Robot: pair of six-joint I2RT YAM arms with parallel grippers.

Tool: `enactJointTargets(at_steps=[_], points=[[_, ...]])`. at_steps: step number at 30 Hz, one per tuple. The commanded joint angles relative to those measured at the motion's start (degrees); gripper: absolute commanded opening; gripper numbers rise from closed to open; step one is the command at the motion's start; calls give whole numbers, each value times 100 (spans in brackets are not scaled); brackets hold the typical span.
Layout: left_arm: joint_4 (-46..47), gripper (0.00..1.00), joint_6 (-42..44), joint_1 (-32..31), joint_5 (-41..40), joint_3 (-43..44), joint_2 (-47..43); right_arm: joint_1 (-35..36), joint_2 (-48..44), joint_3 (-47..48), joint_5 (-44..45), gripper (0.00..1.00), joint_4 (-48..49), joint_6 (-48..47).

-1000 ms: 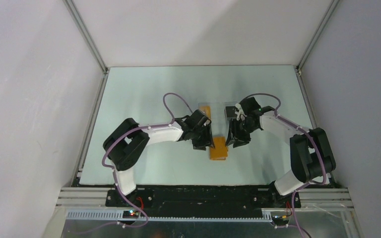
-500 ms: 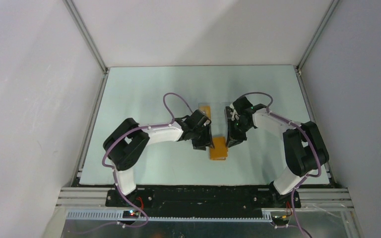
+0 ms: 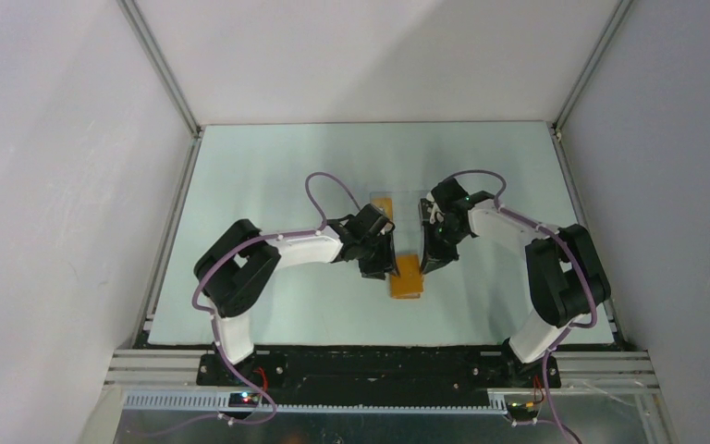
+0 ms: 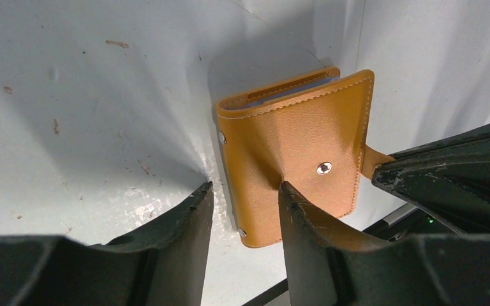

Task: Put the credit cards into the card holder
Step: Close the card holder at the center of the board.

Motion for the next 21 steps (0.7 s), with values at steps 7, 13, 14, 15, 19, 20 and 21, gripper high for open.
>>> enactJointTargets(at_steps=[7, 13, 14, 15, 19, 20, 21], points=[[-363, 45, 244, -52, -338, 191, 257, 80, 81, 472, -383, 0, -21, 100], [-409, 46, 280, -73, -334, 276, 281, 246, 293, 571, -442, 0, -74, 79], [-402, 46, 285, -72, -325, 289, 274, 266, 354, 583, -414, 0, -94, 64], [-401, 46, 292, -77, -320, 297, 266, 308, 378, 590, -383, 0, -124, 47], [-425, 46, 326, -71, -336, 303, 229, 415, 504, 630, -184, 0, -231, -52], [-437, 46, 344, -73, -340, 302, 214, 451, 523, 631, -174, 0, -224, -75], [-443, 47, 348, -76, -330, 315, 211, 470, 538, 635, -162, 0, -211, -74]])
